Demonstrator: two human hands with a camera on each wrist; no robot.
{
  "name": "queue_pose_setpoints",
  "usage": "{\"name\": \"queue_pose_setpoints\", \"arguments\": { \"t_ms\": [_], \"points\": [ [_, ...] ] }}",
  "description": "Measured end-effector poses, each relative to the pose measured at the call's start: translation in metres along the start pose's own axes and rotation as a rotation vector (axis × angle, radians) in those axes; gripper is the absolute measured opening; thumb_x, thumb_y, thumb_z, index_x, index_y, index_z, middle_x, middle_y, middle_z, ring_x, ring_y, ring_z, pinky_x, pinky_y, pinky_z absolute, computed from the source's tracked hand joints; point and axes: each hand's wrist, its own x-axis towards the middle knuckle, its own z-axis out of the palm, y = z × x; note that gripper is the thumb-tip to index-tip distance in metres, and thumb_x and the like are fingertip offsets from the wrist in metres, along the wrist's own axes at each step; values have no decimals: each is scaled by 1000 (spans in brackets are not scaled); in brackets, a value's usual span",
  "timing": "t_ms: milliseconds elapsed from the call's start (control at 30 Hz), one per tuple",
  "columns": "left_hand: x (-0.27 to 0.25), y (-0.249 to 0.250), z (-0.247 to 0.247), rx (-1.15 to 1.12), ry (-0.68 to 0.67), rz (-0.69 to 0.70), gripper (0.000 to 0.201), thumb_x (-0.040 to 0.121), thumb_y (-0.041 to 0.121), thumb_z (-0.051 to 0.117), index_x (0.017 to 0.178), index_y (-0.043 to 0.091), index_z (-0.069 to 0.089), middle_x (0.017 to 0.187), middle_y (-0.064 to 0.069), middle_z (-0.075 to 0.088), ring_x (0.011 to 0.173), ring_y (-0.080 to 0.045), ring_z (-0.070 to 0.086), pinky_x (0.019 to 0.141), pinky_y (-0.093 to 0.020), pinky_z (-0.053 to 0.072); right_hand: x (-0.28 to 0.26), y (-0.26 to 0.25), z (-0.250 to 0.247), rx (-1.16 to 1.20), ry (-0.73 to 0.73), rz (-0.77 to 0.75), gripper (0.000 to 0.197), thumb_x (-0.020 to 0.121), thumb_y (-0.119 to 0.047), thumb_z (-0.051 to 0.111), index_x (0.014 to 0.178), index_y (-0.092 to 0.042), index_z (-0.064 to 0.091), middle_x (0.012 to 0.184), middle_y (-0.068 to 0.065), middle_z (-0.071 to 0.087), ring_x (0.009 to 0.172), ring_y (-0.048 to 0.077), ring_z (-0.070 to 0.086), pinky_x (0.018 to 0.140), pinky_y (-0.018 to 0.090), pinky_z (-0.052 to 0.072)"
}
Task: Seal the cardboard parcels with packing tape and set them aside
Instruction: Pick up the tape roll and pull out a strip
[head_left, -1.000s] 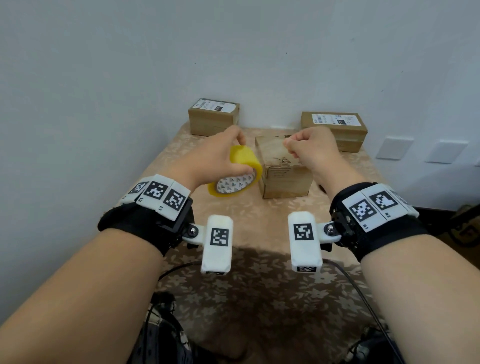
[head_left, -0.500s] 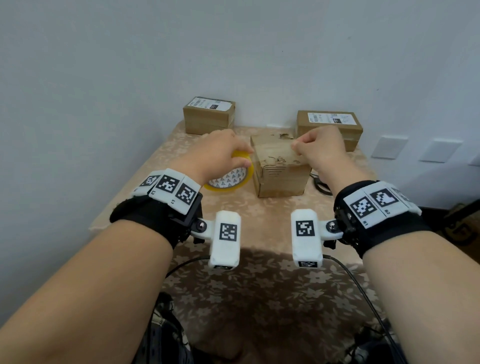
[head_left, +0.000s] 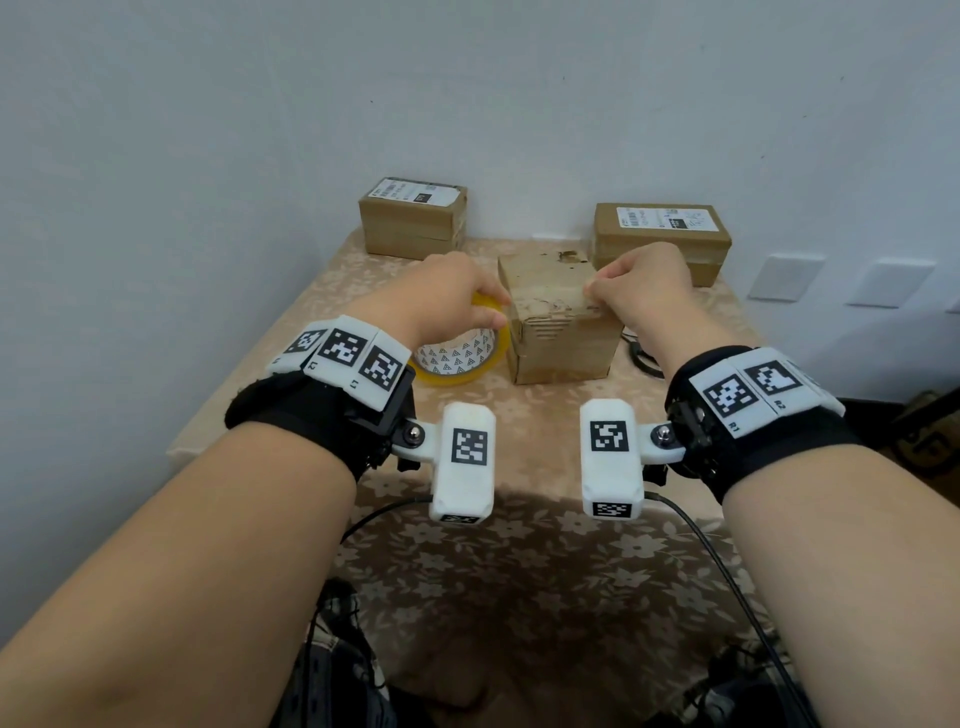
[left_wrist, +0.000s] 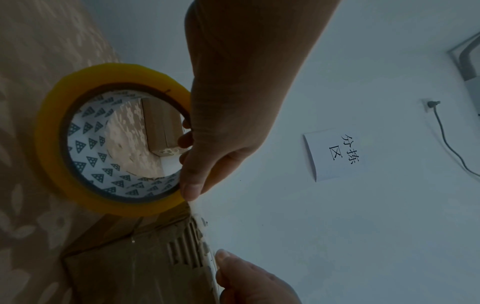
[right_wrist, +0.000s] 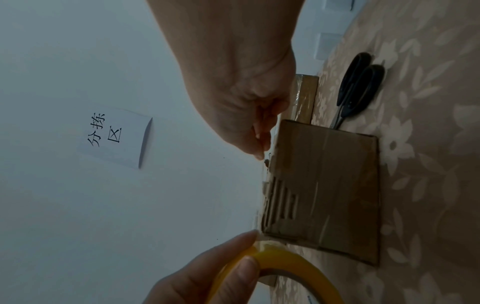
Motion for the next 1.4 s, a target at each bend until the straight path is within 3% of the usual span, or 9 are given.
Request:
{"name": "queue_pose_setpoints", "arguments": {
  "t_ms": [267,433,467,567,667,867,967,1167,1400],
  "points": [
    [4,-3,8,-76,-35,-6,33,89,36,62,122,31,63,132,3,57,123,-19,50,104,-37,39,-1,6,3,-112,-1,-69,2,85,-12,67,86,-14,66,93,0,59,91,16,52,78,30,45],
    [4,-6,11,-122,-23,15,34,89,33,63,122,27,63,129,5,60,123,-15,51,106,-39,38,-3,14,1,-239,134,-240,21,93,-11,54,112,-15,59,124,8,46,112,27,48,91,30,37],
    [4,-6,12,-123,-17,20,34,89,33,63,123,27,63,130,4,59,124,-16,50,106,-38,37,-6,13,2,-272,93,-368,31,94,-10,49,123,-13,58,131,10,45,120,29,45,99,34,34],
    [2,-5,12,-112,1,34,35,90,31,62,125,25,61,131,1,57,126,-18,47,103,-32,33,-21,10,15,-571,-301,-724,53,98,-20,41,150,-17,30,155,6,28,144,22,22,117,42,8],
    [0,-4,12,-107,1,34,35,91,32,61,125,27,61,130,-2,56,123,-19,47,96,-27,32,-23,21,14,-820,-449,-621,62,101,-42,32,154,-21,7,161,-3,7,148,14,5,117,44,-6],
    [-1,-3,12,-107,-5,9,34,91,33,60,125,29,61,134,-4,53,124,-21,47,98,-30,33,-19,34,-7,-869,-373,-476,69,99,-52,32,153,-15,12,161,2,11,148,19,5,117,48,-5],
    [-2,-2,12,-124,12,15,33,91,32,60,124,27,62,130,-4,56,121,-20,48,95,-28,33,-30,17,9,-880,-371,-557,67,98,-51,34,152,-15,16,160,2,15,148,20,4,118,48,-5],
    [-2,-5,14,-84,37,38,38,91,35,59,128,25,57,123,-5,56,115,-21,49,88,-27,32,-30,11,28,-718,-321,-545,54,102,-46,21,145,-16,32,150,4,35,141,20,28,116,47,14],
    [-7,-30,21,-235,119,-46,60,82,38,70,131,17,44,131,-4,49,118,-20,46,86,-27,35,-24,7,47,-734,-249,-355,68,94,-65,17,152,-30,17,160,8,14,146,32,10,116,56,1]
  ]
}}
